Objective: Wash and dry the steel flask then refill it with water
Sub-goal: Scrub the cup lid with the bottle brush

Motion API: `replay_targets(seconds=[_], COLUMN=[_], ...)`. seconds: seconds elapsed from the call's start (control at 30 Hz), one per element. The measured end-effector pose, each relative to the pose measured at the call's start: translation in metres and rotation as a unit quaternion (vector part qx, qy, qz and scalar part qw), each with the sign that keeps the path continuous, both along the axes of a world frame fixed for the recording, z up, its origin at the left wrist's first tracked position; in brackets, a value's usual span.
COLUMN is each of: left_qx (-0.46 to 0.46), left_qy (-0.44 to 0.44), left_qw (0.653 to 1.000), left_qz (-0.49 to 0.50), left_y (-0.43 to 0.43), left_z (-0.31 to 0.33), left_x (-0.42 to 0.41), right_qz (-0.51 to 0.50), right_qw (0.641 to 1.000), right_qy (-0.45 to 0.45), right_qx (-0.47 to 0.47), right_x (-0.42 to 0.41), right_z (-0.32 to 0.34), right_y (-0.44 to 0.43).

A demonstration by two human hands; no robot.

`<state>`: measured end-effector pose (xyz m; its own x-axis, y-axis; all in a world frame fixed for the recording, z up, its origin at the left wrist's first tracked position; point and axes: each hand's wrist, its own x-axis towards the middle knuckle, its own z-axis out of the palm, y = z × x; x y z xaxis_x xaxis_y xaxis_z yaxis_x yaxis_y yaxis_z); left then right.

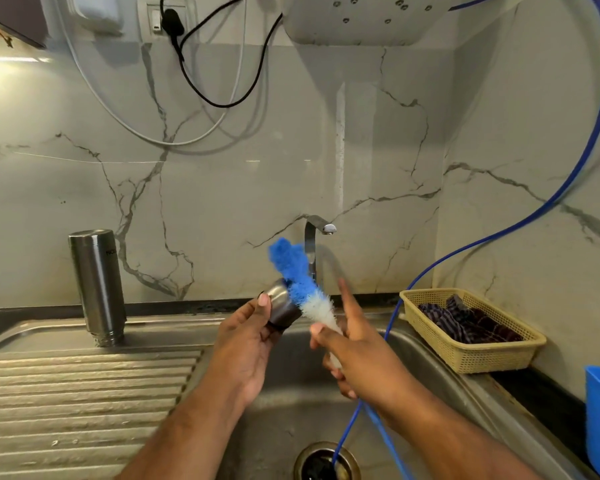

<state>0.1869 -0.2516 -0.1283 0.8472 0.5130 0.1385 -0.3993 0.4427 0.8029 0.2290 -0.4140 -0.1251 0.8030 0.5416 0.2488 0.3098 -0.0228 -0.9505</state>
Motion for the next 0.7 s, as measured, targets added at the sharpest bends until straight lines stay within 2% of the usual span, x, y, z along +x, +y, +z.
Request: replay_targets(seconds=[0.1, 0.2, 0.33, 0.47, 0.57, 0.7], left_qx=[0.027, 0.037, 0.047, 0.056, 0.049, 0.064], left_qy=[0.004, 0.001, 0.010, 0.008, 0.013, 0.024], left_qw=[1.000, 0.999, 0.999, 0.998, 0.999, 0.998], left_qz=[-0.004, -0.009, -0.006, -0.015, -0.008, -0.011], left_y=[-0.002, -0.004, -0.005, -0.004, -0.003, 0.000], left_z=[-0.002, -0.003, -0.004, -0.005, -0.005, -0.010], left_x=[-0.001, 0.000, -0.001, 0.001, 0.001, 0.004], right_qz=[-0.038, 0.003, -0.036, 0.034, -0.020, 0.017], right_qw=[0.999, 1.000, 0.999, 0.999, 0.999, 1.000], right_qy=[0.002, -0.021, 0.028, 0.005, 0.037, -0.018], right_qx=[-0.009, 0.009, 0.019, 0.026, 0.034, 0.003], right_x=[0.000, -0.004, 0.003, -0.004, 0.003, -0.007], right_z=[0.002, 0.003, 0.007, 0.010, 0.008, 0.009], right_y=[0.002, 0.003, -0.003, -0.008, -0.007, -0.007])
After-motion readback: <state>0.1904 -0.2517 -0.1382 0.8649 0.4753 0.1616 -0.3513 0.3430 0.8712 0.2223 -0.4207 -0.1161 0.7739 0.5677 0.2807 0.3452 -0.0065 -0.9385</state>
